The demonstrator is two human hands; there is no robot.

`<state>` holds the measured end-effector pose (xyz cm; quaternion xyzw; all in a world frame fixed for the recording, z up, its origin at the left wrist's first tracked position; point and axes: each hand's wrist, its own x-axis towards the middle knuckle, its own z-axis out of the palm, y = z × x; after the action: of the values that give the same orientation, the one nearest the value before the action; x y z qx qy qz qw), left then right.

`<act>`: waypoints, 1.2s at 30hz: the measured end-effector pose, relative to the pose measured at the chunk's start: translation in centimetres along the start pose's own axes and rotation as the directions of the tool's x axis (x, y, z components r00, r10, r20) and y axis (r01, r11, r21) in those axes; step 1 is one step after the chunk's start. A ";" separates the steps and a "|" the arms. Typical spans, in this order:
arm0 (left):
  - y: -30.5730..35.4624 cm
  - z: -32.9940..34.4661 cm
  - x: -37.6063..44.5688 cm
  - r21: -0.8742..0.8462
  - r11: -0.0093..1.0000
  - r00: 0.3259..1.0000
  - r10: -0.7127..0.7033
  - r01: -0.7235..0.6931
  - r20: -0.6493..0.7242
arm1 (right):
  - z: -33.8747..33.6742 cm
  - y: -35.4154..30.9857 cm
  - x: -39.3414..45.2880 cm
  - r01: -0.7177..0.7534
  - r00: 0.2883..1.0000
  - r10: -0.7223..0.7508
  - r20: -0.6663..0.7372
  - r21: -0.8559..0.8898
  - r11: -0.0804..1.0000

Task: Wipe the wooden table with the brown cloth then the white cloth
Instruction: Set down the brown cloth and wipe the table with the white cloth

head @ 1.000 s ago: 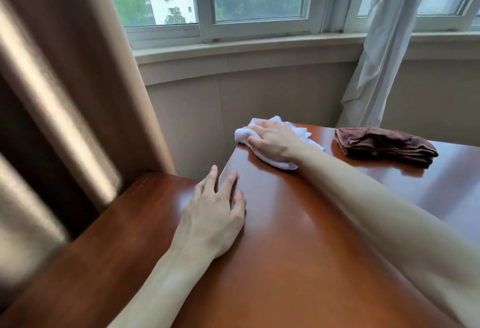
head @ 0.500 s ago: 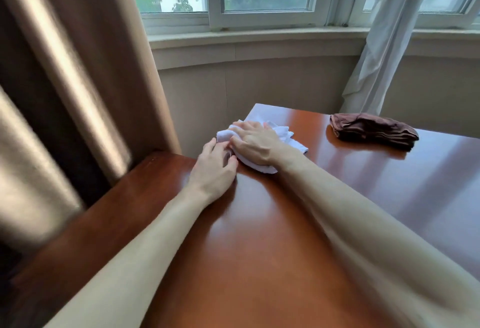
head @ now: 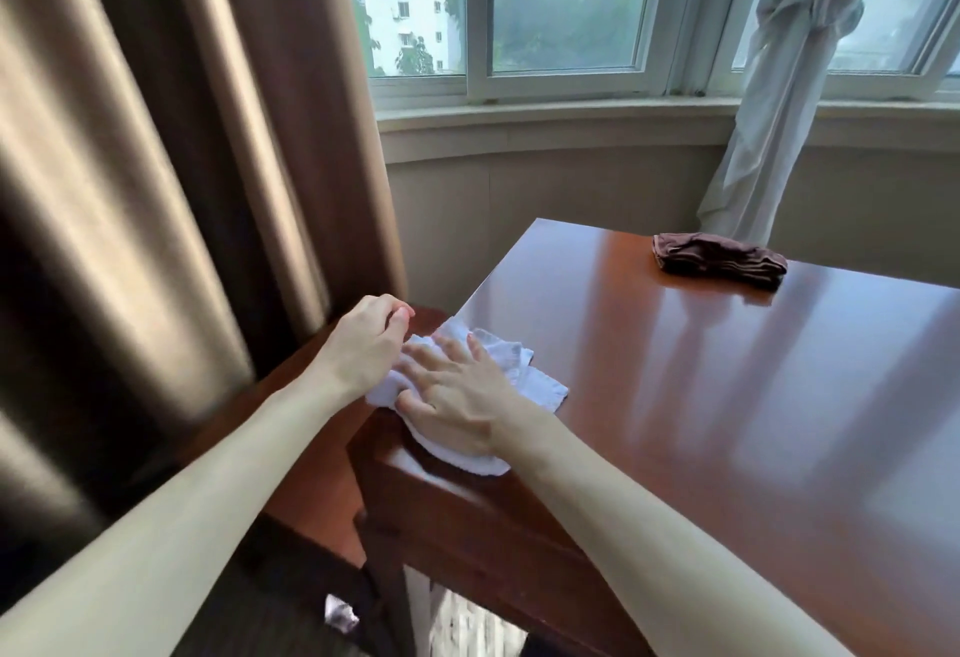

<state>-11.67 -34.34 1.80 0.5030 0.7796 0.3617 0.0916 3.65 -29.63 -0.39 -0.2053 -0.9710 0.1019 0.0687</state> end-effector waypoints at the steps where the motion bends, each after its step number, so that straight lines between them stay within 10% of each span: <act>1: 0.2 -0.2 -0.8 -0.011 1.000 1.000 -0.003 0.003 0.002 | 0.2 -1.5 -1.1 0.023 1.000 -0.023 0.002 0.021 1.000; 7: -0.4 -0.4 -4.9 -0.032 0.999 1.000 0.013 -0.012 0.012 | 0.8 -5.1 -7.4 0.225 0.972 -0.226 -0.057 -0.026 0.974; 14: -5.0 -2.6 -9.6 -0.021 0.999 1.000 -0.027 0.027 -0.006 | -1.5 0.1 -3.5 -0.299 0.954 0.299 0.006 -0.002 0.954; 36: -2.1 -0.9 -4.1 0.066 0.996 0.994 0.050 -0.057 0.098 | 1.4 -0.8 0.3 -0.482 0.864 0.478 -0.158 0.015 0.876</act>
<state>-11.70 -38.71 0.20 0.5433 0.7725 0.3125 0.1019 2.81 -30.49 -1.53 -0.4487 -0.8820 0.0870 0.1149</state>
